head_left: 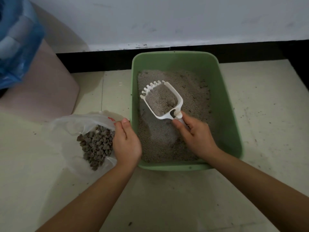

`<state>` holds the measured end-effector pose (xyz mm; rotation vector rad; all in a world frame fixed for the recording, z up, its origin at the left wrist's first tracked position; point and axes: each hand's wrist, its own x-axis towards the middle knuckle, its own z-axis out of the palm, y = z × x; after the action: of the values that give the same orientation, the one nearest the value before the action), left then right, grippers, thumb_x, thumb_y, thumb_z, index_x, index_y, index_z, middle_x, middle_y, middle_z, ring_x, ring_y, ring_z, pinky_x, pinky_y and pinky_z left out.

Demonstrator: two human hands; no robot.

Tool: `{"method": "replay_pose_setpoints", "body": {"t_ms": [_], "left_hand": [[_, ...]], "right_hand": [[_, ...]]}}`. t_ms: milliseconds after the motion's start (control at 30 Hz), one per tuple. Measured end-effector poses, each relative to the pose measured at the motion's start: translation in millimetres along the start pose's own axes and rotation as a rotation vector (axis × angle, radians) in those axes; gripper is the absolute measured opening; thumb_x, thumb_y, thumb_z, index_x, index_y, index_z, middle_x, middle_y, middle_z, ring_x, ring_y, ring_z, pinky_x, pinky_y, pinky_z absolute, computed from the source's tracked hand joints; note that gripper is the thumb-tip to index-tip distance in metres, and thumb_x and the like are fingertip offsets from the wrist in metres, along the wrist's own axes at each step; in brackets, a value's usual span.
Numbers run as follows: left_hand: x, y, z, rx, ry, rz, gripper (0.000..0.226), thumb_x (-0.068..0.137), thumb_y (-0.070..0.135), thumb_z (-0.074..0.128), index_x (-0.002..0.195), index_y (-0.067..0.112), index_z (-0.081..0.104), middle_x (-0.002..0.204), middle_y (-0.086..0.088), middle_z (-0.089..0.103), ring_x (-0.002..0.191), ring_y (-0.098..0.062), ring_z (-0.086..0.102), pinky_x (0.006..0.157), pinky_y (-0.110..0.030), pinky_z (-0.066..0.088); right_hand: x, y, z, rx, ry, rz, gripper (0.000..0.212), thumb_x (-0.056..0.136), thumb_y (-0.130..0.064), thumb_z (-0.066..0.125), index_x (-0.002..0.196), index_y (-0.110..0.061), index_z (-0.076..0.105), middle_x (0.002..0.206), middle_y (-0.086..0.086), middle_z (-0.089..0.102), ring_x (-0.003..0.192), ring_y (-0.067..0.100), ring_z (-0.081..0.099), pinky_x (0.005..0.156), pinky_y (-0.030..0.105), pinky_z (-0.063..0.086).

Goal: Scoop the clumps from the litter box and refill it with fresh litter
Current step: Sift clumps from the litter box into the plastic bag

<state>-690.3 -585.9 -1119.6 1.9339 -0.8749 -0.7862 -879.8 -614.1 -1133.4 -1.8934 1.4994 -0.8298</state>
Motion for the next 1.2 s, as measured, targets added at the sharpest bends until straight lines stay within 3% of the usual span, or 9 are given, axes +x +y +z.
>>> {"method": "replay_pose_setpoints", "body": {"t_ms": [167, 300, 500, 633, 733, 867, 967, 1100, 1200], "left_hand": [[-3.2, 4.1, -0.7, -0.045, -0.006, -0.003, 0.046, 0.107, 0.033, 0.025, 0.128, 0.002, 0.051, 0.099, 0.012, 0.044, 0.096, -0.007, 0.039, 0.081, -0.019, 0.025], [-2.5, 2.7, -0.5, -0.047, 0.002, 0.013, 0.044, 0.107, 0.034, 0.025, 0.121, 0.004, 0.054, 0.086, 0.015, 0.046, 0.093, -0.013, 0.045, 0.08, -0.022, 0.027], [-1.4, 1.0, -0.2, -0.033, 0.008, 0.011, 0.042, 0.107, 0.035, 0.025, 0.115, 0.005, 0.054, 0.084, 0.012, 0.046, 0.092, -0.015, 0.046, 0.079, -0.023, 0.027], [-3.0, 2.7, -0.8, -0.041, 0.005, 0.004, 0.044, 0.107, 0.034, 0.025, 0.123, 0.002, 0.052, 0.096, 0.008, 0.045, 0.097, -0.013, 0.045, 0.081, -0.022, 0.026], [-3.0, 3.0, 0.2, -0.03, -0.001, -0.009, 0.045, 0.107, 0.035, 0.024, 0.124, 0.004, 0.052, 0.084, 0.018, 0.042, 0.096, -0.012, 0.045, 0.081, -0.022, 0.026], [-4.3, 4.3, -0.6, -0.038, 0.009, -0.022, 0.047, 0.107, 0.035, 0.024, 0.128, 0.002, 0.051, 0.102, 0.005, 0.053, 0.102, -0.011, 0.044, 0.083, -0.021, 0.024], [-4.5, 5.1, -1.4, -0.043, 0.011, -0.015, 0.047, 0.107, 0.036, 0.023, 0.128, 0.005, 0.052, 0.104, 0.007, 0.046, 0.103, -0.011, 0.043, 0.087, -0.023, 0.025], [-0.8, 0.2, -0.8, -0.029, 0.022, -0.006, 0.044, 0.107, 0.038, 0.024, 0.114, 0.008, 0.056, 0.092, 0.005, 0.053, 0.092, -0.017, 0.05, 0.083, -0.026, 0.03], [0.5, -1.8, -1.4, -0.027, -0.012, 0.0, 0.04, 0.107, 0.036, 0.025, 0.105, 0.01, 0.055, 0.082, 0.011, 0.05, 0.078, -0.009, 0.048, 0.079, -0.024, 0.029]], "right_hand": [[-2.0, -1.2, -9.3, -0.032, -0.015, -0.014, 0.027, 0.098, -0.033, 0.056, 0.123, -0.024, 0.064, 0.066, -0.023, 0.051, 0.063, -0.006, 0.051, 0.058, 0.01, 0.034], [-3.9, -0.3, -12.4, -0.051, -0.047, -0.039, 0.033, 0.099, -0.033, 0.055, 0.129, -0.024, 0.062, 0.069, -0.016, 0.053, 0.064, -0.002, 0.053, 0.058, 0.014, 0.036], [-6.9, -0.9, -7.2, -0.02, -0.13, -0.054, 0.037, 0.098, -0.038, 0.053, 0.132, -0.026, 0.06, 0.074, -0.012, 0.056, 0.067, 0.003, 0.053, 0.061, 0.02, 0.042], [-9.7, 2.7, -7.2, -0.038, -0.127, -0.041, 0.038, 0.098, -0.04, 0.053, 0.133, -0.025, 0.06, 0.08, -0.005, 0.063, 0.07, 0.006, 0.058, 0.063, 0.025, 0.048], [-11.5, 2.5, -6.3, -0.053, -0.165, -0.052, 0.041, 0.098, -0.041, 0.051, 0.136, -0.026, 0.057, 0.081, -0.005, 0.063, 0.072, 0.008, 0.058, 0.065, 0.026, 0.048], [-11.4, 0.1, -4.8, -0.078, -0.213, -0.057, 0.043, 0.099, -0.042, 0.05, 0.138, -0.027, 0.055, 0.08, -0.008, 0.06, 0.072, 0.006, 0.057, 0.066, 0.026, 0.047], [-10.5, 3.2, -7.4, -0.064, -0.171, -0.035, 0.04, 0.098, -0.042, 0.051, 0.136, -0.029, 0.058, 0.082, -0.007, 0.064, 0.073, 0.004, 0.059, 0.067, 0.026, 0.05], [-14.0, 1.0, -7.1, -0.075, -0.21, -0.056, 0.038, 0.099, -0.041, 0.052, 0.135, -0.03, 0.058, 0.076, -0.008, 0.061, 0.068, 0.004, 0.056, 0.063, 0.026, 0.046], [-14.8, -1.7, -9.9, -0.075, -0.206, -0.052, 0.036, 0.099, -0.04, 0.052, 0.133, -0.03, 0.06, 0.073, -0.009, 0.059, 0.066, 0.004, 0.055, 0.061, 0.027, 0.045]]}}
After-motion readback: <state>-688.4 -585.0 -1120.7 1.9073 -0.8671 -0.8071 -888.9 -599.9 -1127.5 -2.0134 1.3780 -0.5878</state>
